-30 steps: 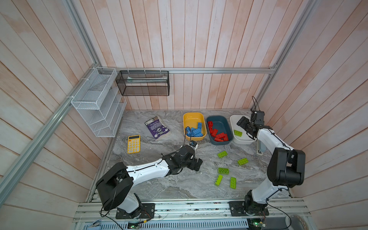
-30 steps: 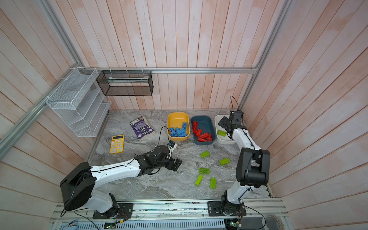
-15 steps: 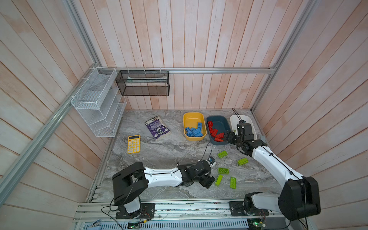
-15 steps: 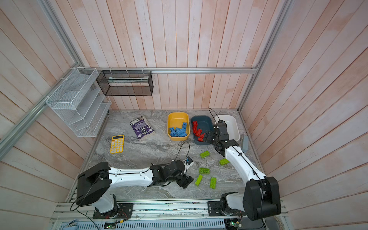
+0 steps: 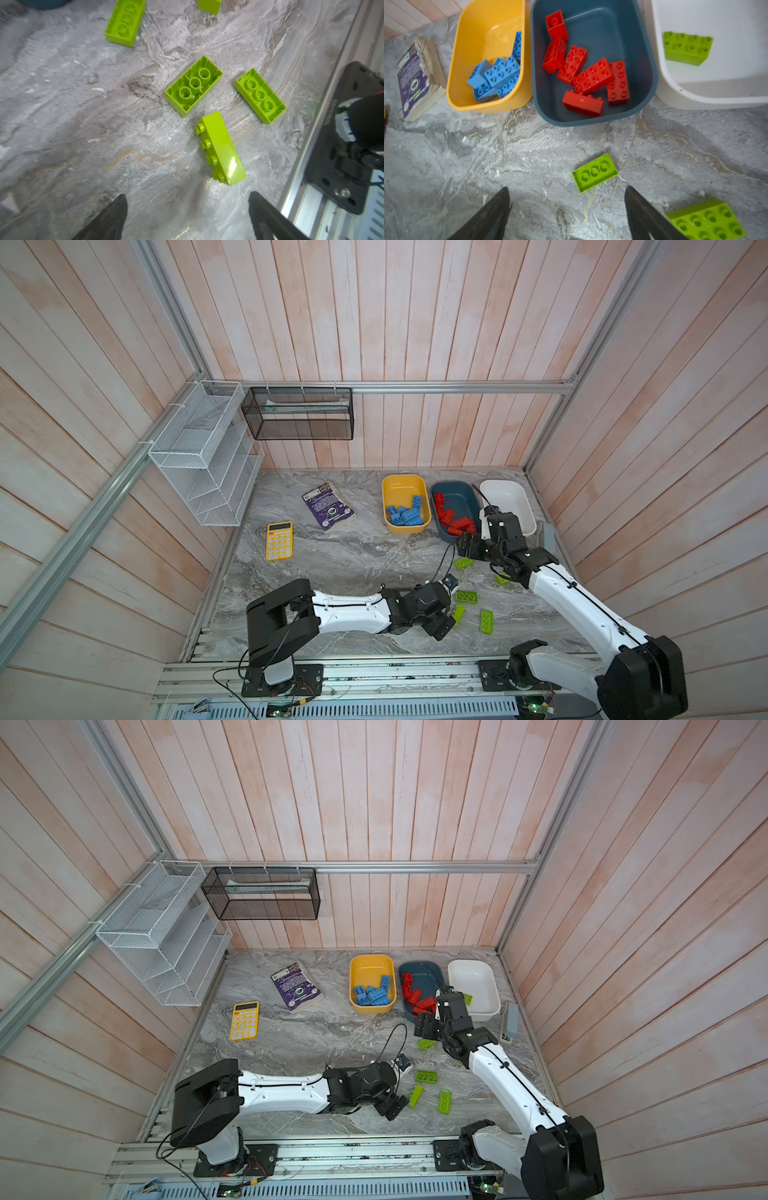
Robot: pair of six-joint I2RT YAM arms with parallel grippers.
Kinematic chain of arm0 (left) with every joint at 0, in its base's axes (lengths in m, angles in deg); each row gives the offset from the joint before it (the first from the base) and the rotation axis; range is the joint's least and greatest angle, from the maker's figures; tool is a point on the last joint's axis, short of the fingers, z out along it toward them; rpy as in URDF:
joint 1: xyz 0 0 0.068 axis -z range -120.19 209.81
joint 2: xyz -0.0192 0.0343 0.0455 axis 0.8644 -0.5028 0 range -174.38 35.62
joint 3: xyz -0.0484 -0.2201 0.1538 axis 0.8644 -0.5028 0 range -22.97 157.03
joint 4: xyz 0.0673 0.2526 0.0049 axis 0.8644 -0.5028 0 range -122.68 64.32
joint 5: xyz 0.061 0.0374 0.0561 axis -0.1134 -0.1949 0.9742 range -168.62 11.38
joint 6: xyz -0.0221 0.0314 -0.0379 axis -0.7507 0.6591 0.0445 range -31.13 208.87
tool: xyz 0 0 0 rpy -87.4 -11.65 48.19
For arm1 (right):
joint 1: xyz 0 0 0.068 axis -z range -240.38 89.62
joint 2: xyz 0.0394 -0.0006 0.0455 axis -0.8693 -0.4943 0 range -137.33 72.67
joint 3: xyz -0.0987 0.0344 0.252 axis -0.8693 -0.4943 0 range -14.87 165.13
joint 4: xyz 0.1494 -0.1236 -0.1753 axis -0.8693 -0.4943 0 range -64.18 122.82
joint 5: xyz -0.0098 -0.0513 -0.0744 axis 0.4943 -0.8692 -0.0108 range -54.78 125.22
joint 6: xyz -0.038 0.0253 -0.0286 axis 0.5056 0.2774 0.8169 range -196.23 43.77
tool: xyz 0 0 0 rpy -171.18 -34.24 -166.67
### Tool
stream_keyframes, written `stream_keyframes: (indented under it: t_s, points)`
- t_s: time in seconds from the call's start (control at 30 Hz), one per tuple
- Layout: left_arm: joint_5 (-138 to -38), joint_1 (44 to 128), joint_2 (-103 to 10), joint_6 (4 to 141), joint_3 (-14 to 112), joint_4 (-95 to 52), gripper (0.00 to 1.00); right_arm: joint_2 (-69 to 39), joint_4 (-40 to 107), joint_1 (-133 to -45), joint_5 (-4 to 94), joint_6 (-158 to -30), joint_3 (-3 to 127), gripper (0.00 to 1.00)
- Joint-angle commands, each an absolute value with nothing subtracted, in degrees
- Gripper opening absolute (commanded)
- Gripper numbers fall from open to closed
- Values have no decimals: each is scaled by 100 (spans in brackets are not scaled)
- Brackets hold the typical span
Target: Sort the legos into containers by color
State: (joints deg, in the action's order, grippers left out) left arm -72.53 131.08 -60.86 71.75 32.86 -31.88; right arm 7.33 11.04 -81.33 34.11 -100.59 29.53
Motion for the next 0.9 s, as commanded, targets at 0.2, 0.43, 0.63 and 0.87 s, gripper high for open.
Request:
stream_keyframes:
  t_s: [0.2, 0.43, 0.63, 0.87]
  points:
    - [-6800, 12406, -4274, 6936, 2158, -2854, 95, -19, 1404, -8635, 3047, -10518, 2345, 89]
    - [-6538, 12224, -3723, 7012, 1670, -2828, 95, -888, 1727, -8631, 2949, -10542, 2517, 88]
    - [-6482, 12119, -3719, 6969, 1452, -2742, 96, -1394, 1881, -8632, 2815, -10537, 2677, 87]
    - [-5736, 12059, -3845, 6787, 1344, -2655, 96, -1919, 1910, -8625, 2514, -10471, 2997, 87]
